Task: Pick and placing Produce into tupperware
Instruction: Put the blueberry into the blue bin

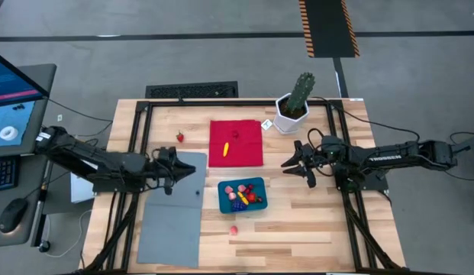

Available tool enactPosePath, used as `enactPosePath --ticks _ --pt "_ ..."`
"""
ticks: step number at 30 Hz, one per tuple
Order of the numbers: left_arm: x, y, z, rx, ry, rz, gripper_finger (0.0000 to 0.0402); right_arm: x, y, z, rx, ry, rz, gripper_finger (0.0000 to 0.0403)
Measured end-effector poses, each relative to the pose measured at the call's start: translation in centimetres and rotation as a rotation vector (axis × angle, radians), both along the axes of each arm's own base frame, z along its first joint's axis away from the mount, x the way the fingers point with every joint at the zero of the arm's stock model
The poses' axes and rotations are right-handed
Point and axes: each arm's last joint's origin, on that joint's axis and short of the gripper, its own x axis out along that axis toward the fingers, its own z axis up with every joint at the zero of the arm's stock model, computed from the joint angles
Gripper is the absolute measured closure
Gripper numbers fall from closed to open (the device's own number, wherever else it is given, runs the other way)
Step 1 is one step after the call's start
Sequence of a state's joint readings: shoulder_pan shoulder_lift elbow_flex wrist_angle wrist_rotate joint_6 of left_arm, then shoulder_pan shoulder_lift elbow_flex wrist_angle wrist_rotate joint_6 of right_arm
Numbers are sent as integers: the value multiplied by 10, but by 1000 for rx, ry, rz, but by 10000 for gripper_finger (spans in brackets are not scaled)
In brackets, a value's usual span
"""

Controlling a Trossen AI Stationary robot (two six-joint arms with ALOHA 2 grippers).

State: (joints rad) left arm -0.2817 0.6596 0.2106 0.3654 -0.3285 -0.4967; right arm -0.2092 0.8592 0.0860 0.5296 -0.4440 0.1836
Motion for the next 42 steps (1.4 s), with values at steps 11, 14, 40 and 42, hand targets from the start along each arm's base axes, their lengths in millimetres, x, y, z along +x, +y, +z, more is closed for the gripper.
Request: enactPosePath --ticks 11,14,40,42 --pt "20 -13 -23 -174 399 -10 287 -1 0 -3 10 35 0 259" --pt "22 -15 -26 -207 513 16 247 -1 0 -3 10 35 0 261" --pt "73 -57 -57 -132 967 72 266 -1 0 -3 17 37 -1 258" --pt "77 -59 -60 -110 981 74 272 -1 0 -3 17 37 -1 257"
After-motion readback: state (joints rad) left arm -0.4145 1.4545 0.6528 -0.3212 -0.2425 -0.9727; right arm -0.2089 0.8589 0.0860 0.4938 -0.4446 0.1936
